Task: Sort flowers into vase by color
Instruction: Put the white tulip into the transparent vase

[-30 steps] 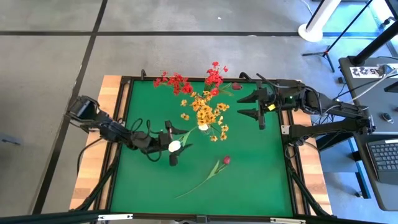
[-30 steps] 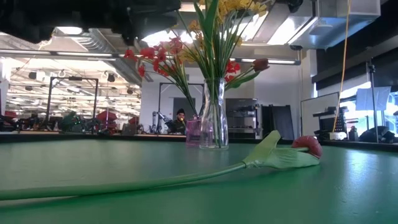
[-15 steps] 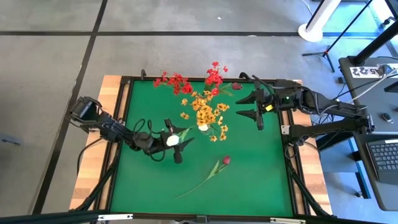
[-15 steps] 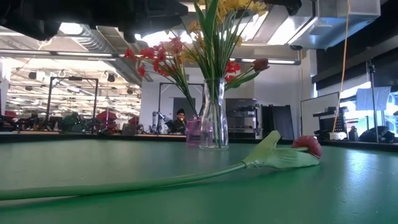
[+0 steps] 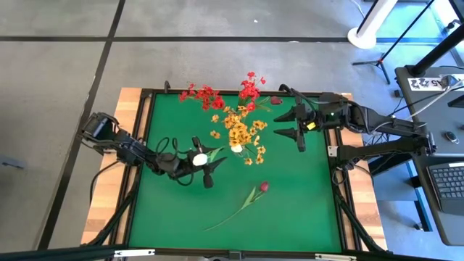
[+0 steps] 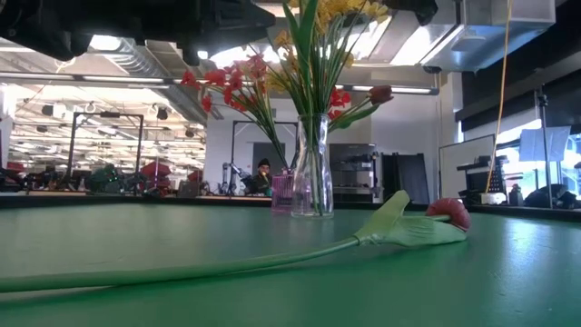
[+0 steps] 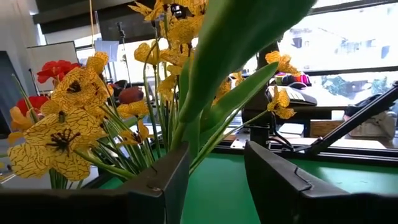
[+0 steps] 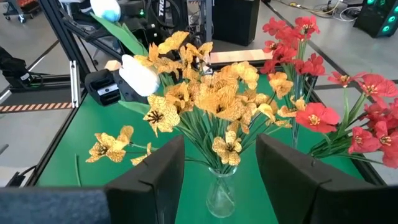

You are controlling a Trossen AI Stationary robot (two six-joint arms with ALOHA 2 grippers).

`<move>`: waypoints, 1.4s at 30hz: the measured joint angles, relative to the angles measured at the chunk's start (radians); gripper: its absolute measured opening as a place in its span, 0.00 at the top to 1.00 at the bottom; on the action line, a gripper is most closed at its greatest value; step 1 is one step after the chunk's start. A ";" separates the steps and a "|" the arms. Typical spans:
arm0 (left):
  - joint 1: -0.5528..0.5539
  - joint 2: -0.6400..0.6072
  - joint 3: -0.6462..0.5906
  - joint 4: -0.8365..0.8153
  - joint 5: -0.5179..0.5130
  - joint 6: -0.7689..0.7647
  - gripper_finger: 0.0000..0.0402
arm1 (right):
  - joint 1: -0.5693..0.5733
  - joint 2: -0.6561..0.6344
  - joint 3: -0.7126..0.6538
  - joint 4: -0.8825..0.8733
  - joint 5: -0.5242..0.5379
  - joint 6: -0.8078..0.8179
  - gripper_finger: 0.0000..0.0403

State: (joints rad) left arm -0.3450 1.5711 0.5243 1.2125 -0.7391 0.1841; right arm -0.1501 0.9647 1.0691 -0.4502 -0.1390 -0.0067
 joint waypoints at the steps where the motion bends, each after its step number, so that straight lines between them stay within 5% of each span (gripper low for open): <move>1: 0.000 0.000 0.000 -0.002 0.000 0.000 0.63 | 0.000 0.001 0.000 0.001 0.000 0.000 0.51; 9: -0.003 0.001 0.000 -0.149 -0.024 -0.127 0.63 | 0.000 0.002 0.000 -0.003 0.000 0.000 0.51; 28: 0.046 0.001 0.000 -0.043 -0.001 -0.145 0.63 | 0.000 0.002 0.000 -0.002 0.000 0.000 0.51; 34: 0.046 0.001 0.000 -0.042 -0.064 -0.144 0.63 | 0.000 0.002 0.000 -0.002 0.000 0.000 0.51; 42: 0.046 0.001 0.000 0.001 -0.092 -0.127 0.83 | 0.000 0.002 0.000 -0.002 0.000 0.000 0.51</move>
State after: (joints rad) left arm -0.2993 1.5719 0.5248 1.2134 -0.8314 0.0570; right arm -0.1501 0.9668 1.0687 -0.4526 -0.1390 -0.0063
